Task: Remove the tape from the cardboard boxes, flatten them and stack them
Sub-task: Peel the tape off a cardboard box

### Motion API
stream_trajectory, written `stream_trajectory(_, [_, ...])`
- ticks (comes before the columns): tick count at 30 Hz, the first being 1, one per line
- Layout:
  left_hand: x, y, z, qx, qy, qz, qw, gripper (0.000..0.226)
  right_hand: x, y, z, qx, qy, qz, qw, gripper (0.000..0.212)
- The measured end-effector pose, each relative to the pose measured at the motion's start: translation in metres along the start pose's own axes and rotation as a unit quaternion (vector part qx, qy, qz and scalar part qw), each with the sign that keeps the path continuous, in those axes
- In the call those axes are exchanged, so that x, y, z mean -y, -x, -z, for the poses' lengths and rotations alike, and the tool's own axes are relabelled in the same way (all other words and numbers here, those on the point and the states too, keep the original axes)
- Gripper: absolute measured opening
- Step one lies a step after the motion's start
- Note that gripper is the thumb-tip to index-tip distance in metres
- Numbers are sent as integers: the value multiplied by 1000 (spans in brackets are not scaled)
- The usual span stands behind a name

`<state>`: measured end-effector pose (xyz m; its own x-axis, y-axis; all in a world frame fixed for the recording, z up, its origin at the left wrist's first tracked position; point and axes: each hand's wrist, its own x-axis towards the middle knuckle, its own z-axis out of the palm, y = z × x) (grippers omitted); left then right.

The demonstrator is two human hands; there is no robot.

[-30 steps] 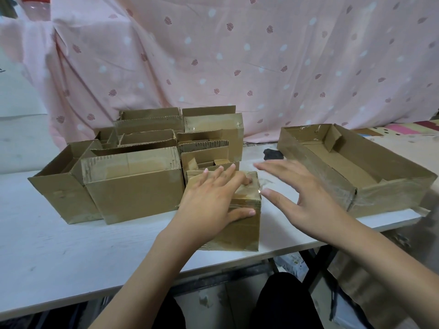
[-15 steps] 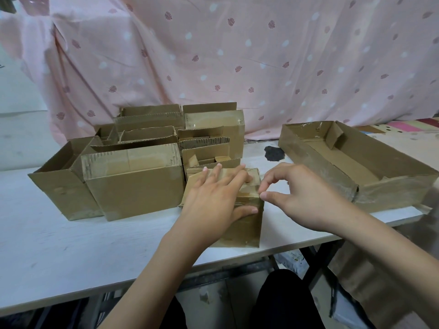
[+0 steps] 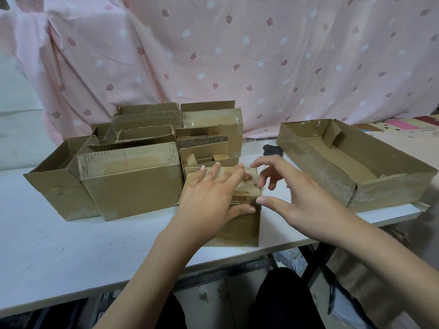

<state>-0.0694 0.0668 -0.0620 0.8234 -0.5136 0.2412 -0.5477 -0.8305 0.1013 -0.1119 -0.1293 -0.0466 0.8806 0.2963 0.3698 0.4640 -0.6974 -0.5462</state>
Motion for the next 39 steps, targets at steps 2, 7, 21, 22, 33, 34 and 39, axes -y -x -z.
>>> stream_trajectory(2, [-1, 0, 0, 0, -10, -5, 1000, 80, -3, -1, -3, -31, 39, 20, 999, 29])
stream_trajectory(7, [3, 0, 3, 14, -4, -7, 1000, 91, -5, 0, -4, -70, 7, 33, 997, 13])
stream_trajectory(21, [7, 10, 10, 0, 37, -4, 999, 90, -12, 9, -5, -3, -282, -56, 958, 20])
stream_trajectory(22, [8, 11, 11, 1, 43, -1, 999, 91, -11, 7, -5, -18, -296, -60, 953, 24])
stream_trajectory(33, [13, 14, 8, -6, 44, -15, 999, 91, -11, -7, -10, -150, -339, -165, 914, 24])
stream_trajectory(34, [15, 16, 7, -10, 47, -17, 999, 91, -11, -9, -10, -162, -352, -172, 906, 24])
stream_trajectory(39, [24, 20, 5, -23, 69, 3, 997, 92, -14, -25, 15, -234, -435, -156, 856, 30])
